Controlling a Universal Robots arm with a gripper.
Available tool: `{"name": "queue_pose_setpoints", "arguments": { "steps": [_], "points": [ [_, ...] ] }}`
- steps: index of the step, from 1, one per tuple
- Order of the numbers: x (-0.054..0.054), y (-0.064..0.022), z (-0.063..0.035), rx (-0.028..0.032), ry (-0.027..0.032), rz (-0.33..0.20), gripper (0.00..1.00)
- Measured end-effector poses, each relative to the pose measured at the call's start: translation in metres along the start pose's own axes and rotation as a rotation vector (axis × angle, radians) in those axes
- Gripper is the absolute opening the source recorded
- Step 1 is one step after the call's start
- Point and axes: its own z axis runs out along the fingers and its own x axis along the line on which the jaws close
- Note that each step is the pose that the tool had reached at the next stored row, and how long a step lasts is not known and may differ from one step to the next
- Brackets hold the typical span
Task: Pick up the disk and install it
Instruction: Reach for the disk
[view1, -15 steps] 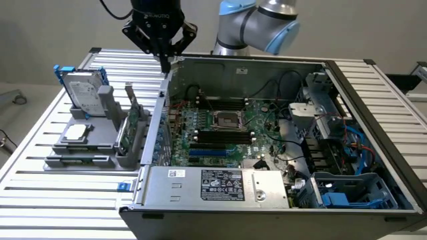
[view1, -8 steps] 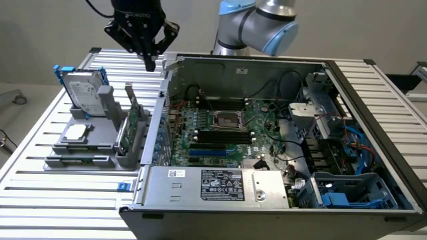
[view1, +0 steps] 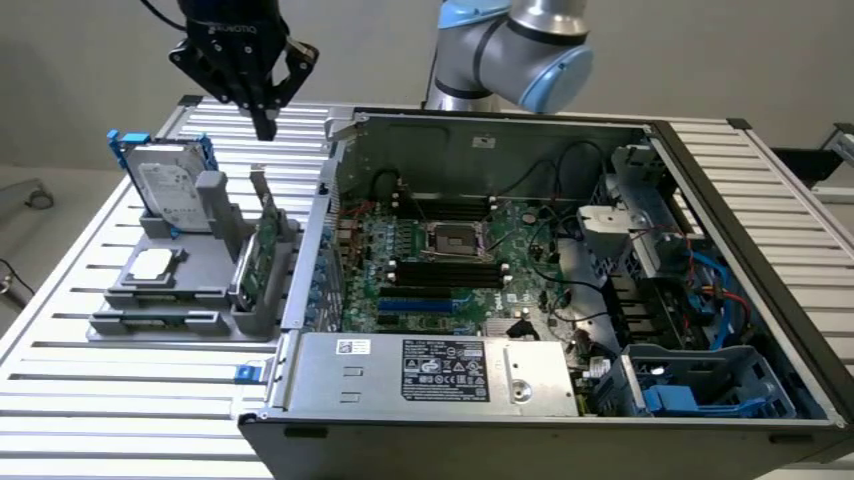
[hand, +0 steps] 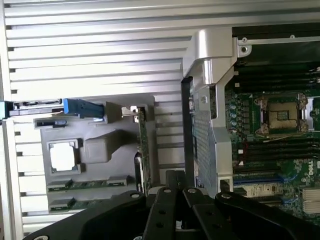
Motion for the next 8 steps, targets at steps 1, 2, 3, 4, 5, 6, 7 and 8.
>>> {"name": "queue_pose_setpoints", "arguments": {
  "steps": [1, 2, 3, 4, 5, 6, 7, 8],
  "points": [
    [0.005, 0.0006, 0.0004, 0.0000, 0.0000, 0.000, 0.11],
    [0.009, 0.0011, 0.0007, 0.0000, 0.0001, 0.000, 0.11],
    [0.014, 0.0018, 0.0011, 0.0000, 0.0002, 0.000, 0.11],
    [0.019, 0.0024, 0.0016, -0.0001, 0.0002, 0.000, 0.11],
    [0.023, 0.0030, 0.0021, -0.0002, 0.0001, 0.000, 0.11],
    [0.028, 0.0036, 0.0026, -0.0003, 0.0002, 0.000, 0.11],
    [0.032, 0.0043, 0.0032, -0.0005, 0.0001, 0.000, 0.11],
    [0.037, 0.0049, 0.0037, -0.0006, 0.0002, 0.000, 0.11]
  ]
}}
